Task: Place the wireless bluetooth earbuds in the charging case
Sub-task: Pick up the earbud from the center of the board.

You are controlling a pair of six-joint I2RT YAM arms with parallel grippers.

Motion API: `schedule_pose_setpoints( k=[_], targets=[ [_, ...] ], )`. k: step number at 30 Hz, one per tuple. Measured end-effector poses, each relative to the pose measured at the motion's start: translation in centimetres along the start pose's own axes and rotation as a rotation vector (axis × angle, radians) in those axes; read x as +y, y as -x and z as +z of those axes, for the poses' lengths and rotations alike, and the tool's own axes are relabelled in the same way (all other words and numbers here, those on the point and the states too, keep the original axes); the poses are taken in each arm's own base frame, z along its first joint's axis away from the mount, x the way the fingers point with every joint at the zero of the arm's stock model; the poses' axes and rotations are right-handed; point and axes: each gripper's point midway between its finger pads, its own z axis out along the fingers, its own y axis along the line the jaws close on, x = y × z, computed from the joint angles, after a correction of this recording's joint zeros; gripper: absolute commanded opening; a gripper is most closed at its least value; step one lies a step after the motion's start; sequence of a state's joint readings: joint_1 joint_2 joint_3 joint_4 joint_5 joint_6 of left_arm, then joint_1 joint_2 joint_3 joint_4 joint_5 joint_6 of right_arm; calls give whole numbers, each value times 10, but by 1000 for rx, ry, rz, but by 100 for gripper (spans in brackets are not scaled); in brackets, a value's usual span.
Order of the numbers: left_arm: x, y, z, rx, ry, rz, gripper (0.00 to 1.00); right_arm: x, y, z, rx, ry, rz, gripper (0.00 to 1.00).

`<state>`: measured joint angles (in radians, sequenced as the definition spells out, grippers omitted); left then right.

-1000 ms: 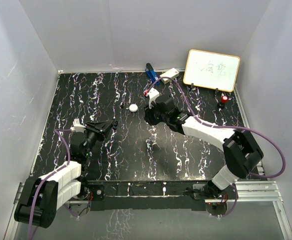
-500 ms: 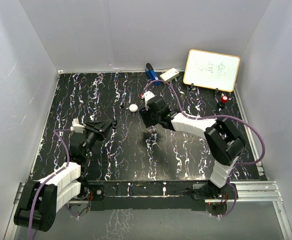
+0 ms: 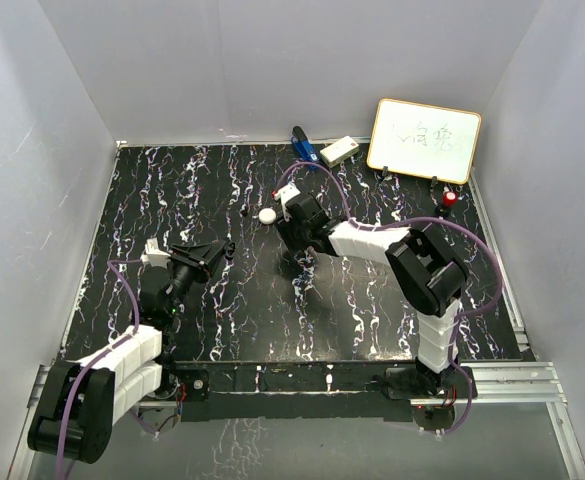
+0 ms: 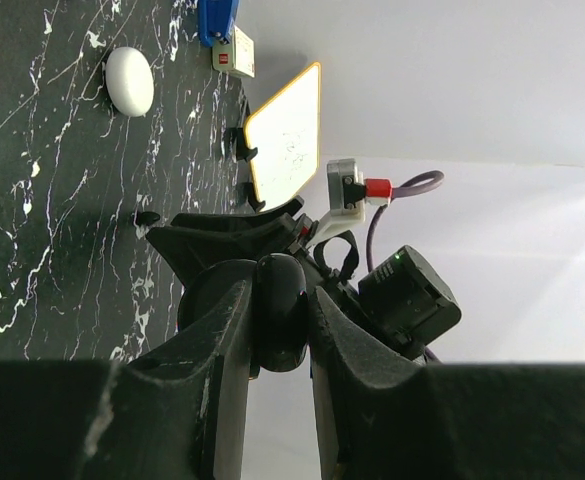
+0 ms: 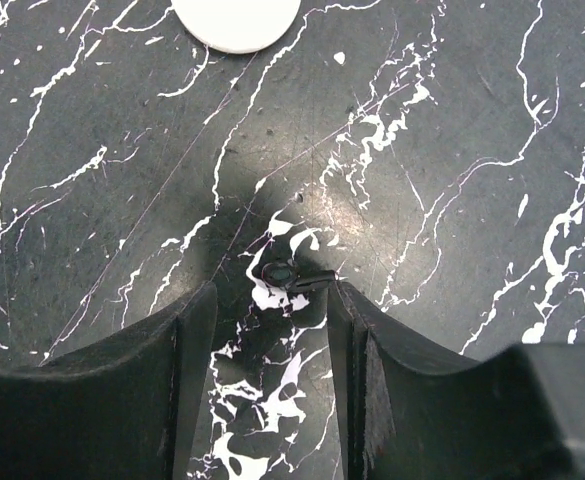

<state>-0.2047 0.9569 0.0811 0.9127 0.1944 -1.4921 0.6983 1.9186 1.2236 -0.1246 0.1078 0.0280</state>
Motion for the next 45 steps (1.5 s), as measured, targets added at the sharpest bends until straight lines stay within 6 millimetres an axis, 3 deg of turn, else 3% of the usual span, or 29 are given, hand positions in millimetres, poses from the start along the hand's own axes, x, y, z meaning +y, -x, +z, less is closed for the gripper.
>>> schedule_pose_setpoints(
  k=[11, 18, 32, 45],
  targets=[
    [3, 0, 1, 1, 9, -2, 0, 0, 5, 10, -1, -3, -9, 41],
    [4, 0, 1, 1, 12, -3, 0, 1, -5, 17, 25, -4, -14, 38],
    [5, 0, 1, 1, 15, -4, 0, 0, -7, 18, 31, -8, -16, 32],
    [6, 0, 1, 1, 18, -4, 0, -2, -6, 18, 30, -18, -15, 13]
  ],
)
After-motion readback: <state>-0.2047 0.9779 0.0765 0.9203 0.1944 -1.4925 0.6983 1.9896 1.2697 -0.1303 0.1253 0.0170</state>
